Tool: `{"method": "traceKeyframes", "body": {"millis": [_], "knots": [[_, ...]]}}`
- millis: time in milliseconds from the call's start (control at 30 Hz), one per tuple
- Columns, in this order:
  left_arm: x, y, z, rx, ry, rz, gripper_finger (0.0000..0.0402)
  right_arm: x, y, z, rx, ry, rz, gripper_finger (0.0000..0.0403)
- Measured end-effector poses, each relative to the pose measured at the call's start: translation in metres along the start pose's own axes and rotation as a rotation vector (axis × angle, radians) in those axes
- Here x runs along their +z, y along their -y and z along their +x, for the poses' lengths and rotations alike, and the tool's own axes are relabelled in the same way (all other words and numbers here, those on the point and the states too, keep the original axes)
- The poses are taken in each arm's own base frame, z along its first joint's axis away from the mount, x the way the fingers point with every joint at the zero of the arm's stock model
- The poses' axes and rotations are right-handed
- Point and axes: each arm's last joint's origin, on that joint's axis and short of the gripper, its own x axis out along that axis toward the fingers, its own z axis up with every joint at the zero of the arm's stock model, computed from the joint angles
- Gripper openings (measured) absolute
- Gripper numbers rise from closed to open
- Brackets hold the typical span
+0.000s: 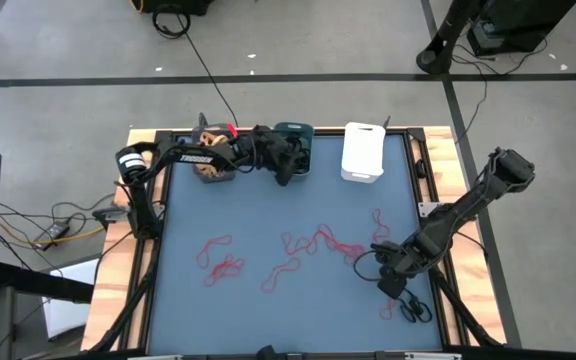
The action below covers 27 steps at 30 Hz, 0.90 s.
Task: Sort rubber bands into baskets
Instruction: Put the black rubber band into the blue bin
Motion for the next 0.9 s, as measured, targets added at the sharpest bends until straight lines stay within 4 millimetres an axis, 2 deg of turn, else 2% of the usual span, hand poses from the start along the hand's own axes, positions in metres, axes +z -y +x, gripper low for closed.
{"method": "traceKeyframes", "body": {"millis": [333,500,633,733,900], "knots": [[0.003,0.015,0.0,-0.05,0.032,0.078,0.0207,-0.024,-0.002,0.005,-0.003,-0.078,0.044,0.0164],[0.007,0.03,-0.004,-0.084,0.065,0.104,0.0207,-0.028,-0.002,0.007,-0.006,0.031,0.063,0.0164],[0.018,0.048,-0.022,-0.14,0.096,0.17,0.0207,-0.028,0.003,0.012,-0.01,0.115,0.079,0.0163],[0.029,0.068,-0.048,-0.242,0.128,0.25,0.0207,-0.029,0.008,0.016,-0.028,0.132,0.096,0.0157],[0.042,0.094,-0.082,-0.293,0.202,0.315,0.0207,-0.033,0.011,0.021,-0.027,0.116,0.094,0.0129]]}}
